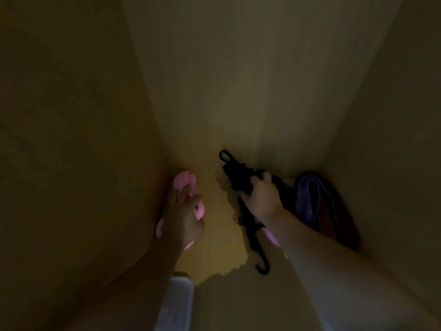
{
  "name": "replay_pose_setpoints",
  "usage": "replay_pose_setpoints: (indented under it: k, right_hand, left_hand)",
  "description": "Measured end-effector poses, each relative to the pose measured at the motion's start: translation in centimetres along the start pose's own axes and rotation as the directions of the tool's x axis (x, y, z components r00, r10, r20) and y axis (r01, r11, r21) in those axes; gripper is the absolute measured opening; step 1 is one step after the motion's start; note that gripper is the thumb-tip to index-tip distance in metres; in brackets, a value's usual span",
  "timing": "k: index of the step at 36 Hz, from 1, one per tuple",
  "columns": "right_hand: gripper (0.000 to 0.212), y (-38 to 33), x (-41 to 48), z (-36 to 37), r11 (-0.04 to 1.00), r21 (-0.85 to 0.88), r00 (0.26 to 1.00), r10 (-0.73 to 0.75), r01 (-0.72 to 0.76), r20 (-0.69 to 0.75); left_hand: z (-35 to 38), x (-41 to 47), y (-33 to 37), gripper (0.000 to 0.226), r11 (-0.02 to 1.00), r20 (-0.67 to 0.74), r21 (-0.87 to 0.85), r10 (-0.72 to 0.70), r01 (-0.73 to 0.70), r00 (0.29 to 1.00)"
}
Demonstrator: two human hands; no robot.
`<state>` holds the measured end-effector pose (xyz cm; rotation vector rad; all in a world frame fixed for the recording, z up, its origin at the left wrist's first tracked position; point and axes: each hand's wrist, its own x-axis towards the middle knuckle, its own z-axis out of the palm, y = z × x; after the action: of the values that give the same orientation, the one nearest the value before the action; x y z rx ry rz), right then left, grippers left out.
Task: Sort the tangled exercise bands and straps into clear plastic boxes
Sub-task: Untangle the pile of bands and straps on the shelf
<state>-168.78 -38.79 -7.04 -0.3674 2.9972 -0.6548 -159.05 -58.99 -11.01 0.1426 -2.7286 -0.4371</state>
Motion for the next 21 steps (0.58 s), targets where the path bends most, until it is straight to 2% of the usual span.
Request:
replay_pose_setpoints:
  k: [3,5,7,9,12,15,17,18,21]
  right_hand:
    - [0.08,-0.2,0.0,1.4,0.959,-0.231,0.947,-0.09,0.166,0.31]
    - [0.078,0.3,0.3,0.8,0.948,-0.244,0.93,-0.109,0.203,0.35]
    - [0.07,1.1,0.7,-0.3,0.969,-0.159,0.941,-0.131,0.188,0.312]
    - [0.067,1.7,0.5,-1.7,0.99,0.007,0.94,-0.137,0.142,0.313]
    - [0.067,2.1,-0.3,-4.2,0.984,0.13,0.929,-0.161,0.124,0.334]
    - [0.053,3.1,-1.4,-5.9,0.988,0.133,0.966,-0.113,0.083,0.231]
    - [0.025,3.9,-2.6,-6.4,0.991,0.122,0.994,-0.067,0.057,0.081]
    - [0.015,4.2,-3.4,-6.4,0.992,0.121,0.997,-0.044,0.037,0.056]
    - [0.026,4.8,-6.1,-5.9,0.995,0.095,0.98,-0.007,-0.012,0.199]
  left_hand:
    - [0.4,0.0,0.3,0.06,0.994,0.047,0.089,-0.068,0.064,0.997]
    - [0.1,-0.1,0.7,0.063,0.982,0.109,0.162,-0.114,0.095,0.988]
    - [-0.5,0.1,1.4,0.069,0.953,0.192,0.287,-0.154,0.094,0.969]
    - [-1.1,0.5,2.3,0.077,0.921,0.259,0.386,-0.162,0.052,0.952]
    - [-1.9,1.2,4.3,0.086,0.9,0.311,0.435,-0.15,0.0,0.939]
    - [-1.7,1.0,6.6,0.081,0.934,0.298,0.348,-0.023,-0.086,0.954]
    - [-0.8,0.5,8.1,0.073,0.967,0.289,0.187,0.112,-0.171,0.951]
    - [-0.2,0.2,8.8,0.072,0.968,0.301,0.126,0.17,-0.215,0.938]
    - [1.5,-0.5,10.4,0.08,0.97,0.375,0.028,0.212,-0.24,0.903]
